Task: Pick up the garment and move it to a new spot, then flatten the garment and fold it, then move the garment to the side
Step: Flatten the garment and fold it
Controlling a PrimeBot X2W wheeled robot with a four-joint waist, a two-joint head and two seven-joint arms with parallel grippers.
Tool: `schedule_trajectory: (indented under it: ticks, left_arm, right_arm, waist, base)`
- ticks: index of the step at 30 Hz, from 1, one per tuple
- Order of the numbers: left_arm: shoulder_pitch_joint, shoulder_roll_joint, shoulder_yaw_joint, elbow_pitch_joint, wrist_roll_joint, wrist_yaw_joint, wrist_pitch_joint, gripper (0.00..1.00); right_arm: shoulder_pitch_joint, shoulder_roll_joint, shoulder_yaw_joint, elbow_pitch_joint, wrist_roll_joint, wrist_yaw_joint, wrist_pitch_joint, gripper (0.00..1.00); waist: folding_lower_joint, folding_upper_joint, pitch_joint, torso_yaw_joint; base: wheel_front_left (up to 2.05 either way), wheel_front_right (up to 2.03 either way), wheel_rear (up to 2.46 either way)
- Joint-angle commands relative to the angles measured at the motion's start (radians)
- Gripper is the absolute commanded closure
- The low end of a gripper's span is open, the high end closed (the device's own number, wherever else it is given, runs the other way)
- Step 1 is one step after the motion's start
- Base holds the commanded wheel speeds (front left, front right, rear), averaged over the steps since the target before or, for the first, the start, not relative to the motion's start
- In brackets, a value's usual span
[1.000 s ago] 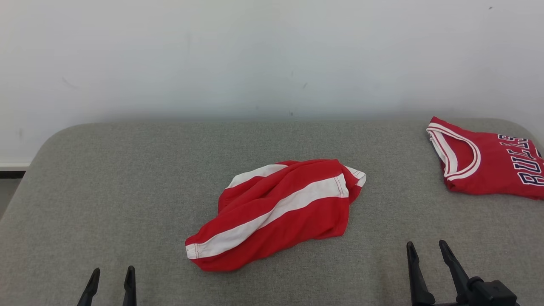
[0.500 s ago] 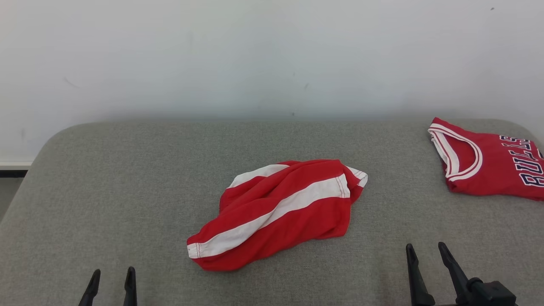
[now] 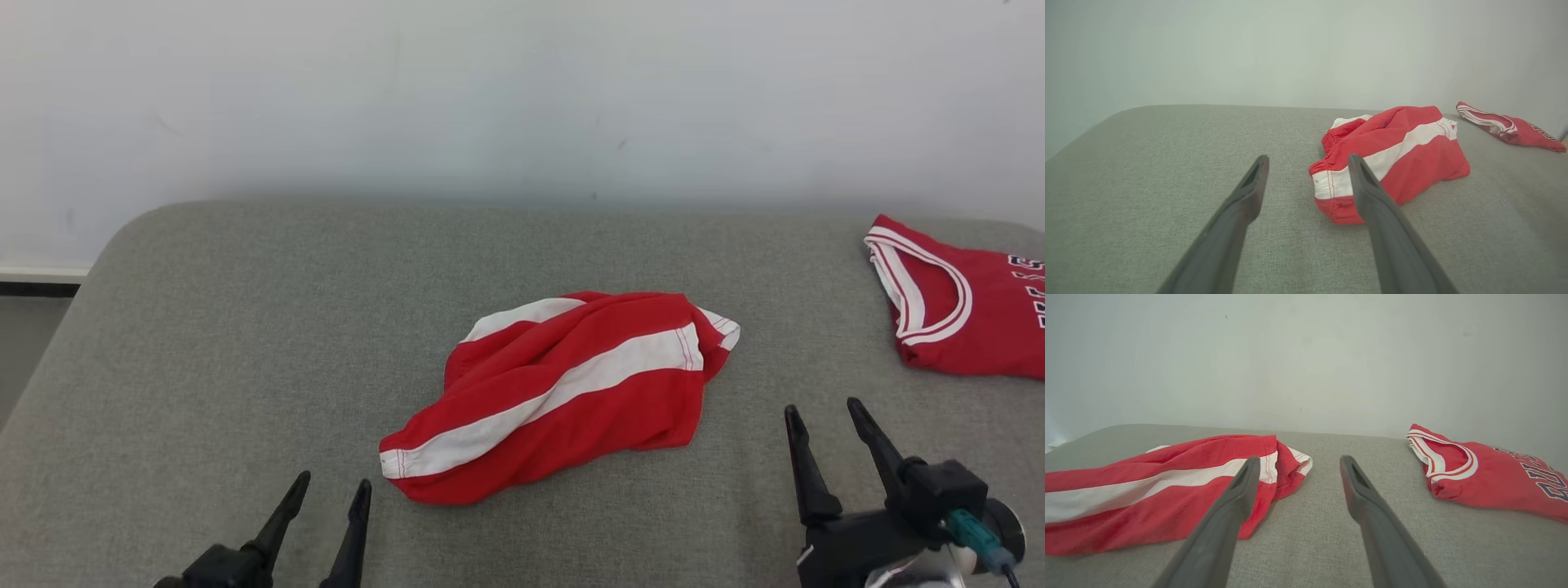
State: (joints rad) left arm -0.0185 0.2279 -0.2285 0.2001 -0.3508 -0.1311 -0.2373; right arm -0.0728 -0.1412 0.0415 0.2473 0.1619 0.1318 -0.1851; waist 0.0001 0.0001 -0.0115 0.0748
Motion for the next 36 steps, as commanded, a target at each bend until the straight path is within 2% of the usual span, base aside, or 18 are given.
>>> schedule_trajectory:
  ticks: [1,11,20,28,36]
  left_arm:
    - [-0.031,0.011,-0.02,0.011,-0.014,0.002,-0.003,0.0]
    - [-0.211,0.083,-0.216,0.165,-0.133,0.001,-0.019,0.0]
    - [-0.332,0.117,-0.366,0.242,-0.238,0.001,-0.028,0.0]
    - [-0.386,0.131,-0.437,0.233,-0.288,0.001,-0.029,0.0]
    - [-0.419,0.141,-0.483,0.195,-0.316,0.001,-0.028,0.0]
  right_arm:
    - [-0.03,-0.009,0.004,0.013,0.001,-0.003,-0.002,0.0]
    - [-0.244,-0.035,0.066,0.213,-0.009,-0.003,0.001,0.0]
    - [-0.421,-0.042,0.139,0.426,0.005,-0.003,-0.024,0.0]
    - [-0.537,-0.052,0.194,0.572,0.04,-0.003,-0.046,0.0]
    - [-0.606,-0.053,0.249,0.663,0.097,-0.003,-0.056,0.0]
  waist:
    - [-0.0001,-0.0001,0.028,0.013]
    - [-0.0001,-0.0001,0.125,0.037]
    - [-0.0001,-0.0001,0.192,0.054]
    - [-0.0001,-0.0001,0.224,0.071]
    - [-0.0001,-0.0001,0.248,0.083]
  base:
    - [0.0,0.0,0.0]
    - [0.0,0.0,0.0]
    - [0.0,0.0,0.0]
    - [0.0,0.0,0.0]
    - [0.0,0.0,0.0]
